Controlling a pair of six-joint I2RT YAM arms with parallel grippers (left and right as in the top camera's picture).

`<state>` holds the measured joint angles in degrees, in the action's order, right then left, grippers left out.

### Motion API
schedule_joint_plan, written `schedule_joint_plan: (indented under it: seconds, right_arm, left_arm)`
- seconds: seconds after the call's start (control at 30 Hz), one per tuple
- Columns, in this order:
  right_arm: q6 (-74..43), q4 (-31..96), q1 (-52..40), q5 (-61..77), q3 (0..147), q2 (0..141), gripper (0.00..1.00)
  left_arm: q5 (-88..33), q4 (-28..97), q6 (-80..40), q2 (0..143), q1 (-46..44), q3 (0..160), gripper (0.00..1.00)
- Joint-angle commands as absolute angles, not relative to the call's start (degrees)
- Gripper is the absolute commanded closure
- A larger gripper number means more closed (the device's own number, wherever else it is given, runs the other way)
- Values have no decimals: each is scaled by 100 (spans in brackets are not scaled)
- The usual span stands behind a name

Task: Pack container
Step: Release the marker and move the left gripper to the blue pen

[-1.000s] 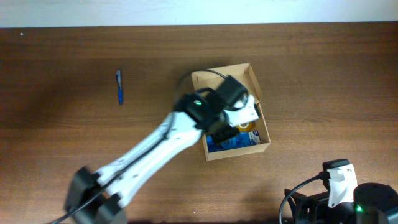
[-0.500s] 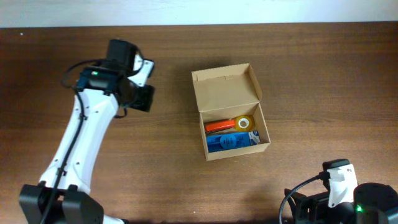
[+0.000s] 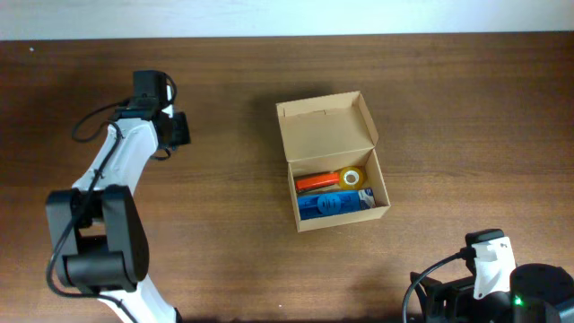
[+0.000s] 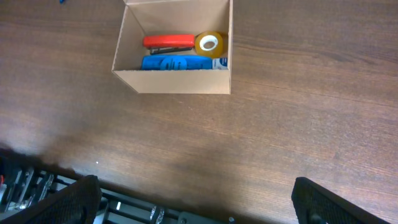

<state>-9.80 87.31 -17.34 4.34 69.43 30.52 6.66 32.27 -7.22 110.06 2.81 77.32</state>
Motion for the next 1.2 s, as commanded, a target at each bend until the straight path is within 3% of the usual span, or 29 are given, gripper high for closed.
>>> schedule_joint_plan:
  seconds: [0.0,0.17,0.3,0.4,0.47,0.6,0.7,0.9,1.17]
  right_arm:
    - [-921,8718,-1723,381,7004,3030,1]
    - [-921,8718,-1723,381,7004,3030,1]
    - [-921,8718,-1723,381,7004,3030,1]
    - [-921,8718,-1723,381,7004,3030,1]
    - [-921,8718,-1723,381,7004,3030,1]
    - [-921,8718,-1723,381,7004,3030,1]
    - [-921,8718,-1723,381,7004,3030,1]
    - [-921,8718,-1723,381,7004,3030,1]
    - [-921,8718,-1723,381,7004,3030,1]
  left_arm:
    - [843,2886,-744,11275,436,7682,40]
    - [250,2189,-200,11828,482,7682,37]
    - [233,2003,-163,12064,475,7682,41]
    - [235,1997,-12,12189,467,7682,57]
    - [233,1994,27,12193,467,7682,61]
    - [235,2016,95,12193,467,7682,90]
    - [233,2058,91,12193,438,7682,98]
    - [239,2755,89,11996,174,8012,98]
    - [296,4274,91,10302,-495,8071,98]
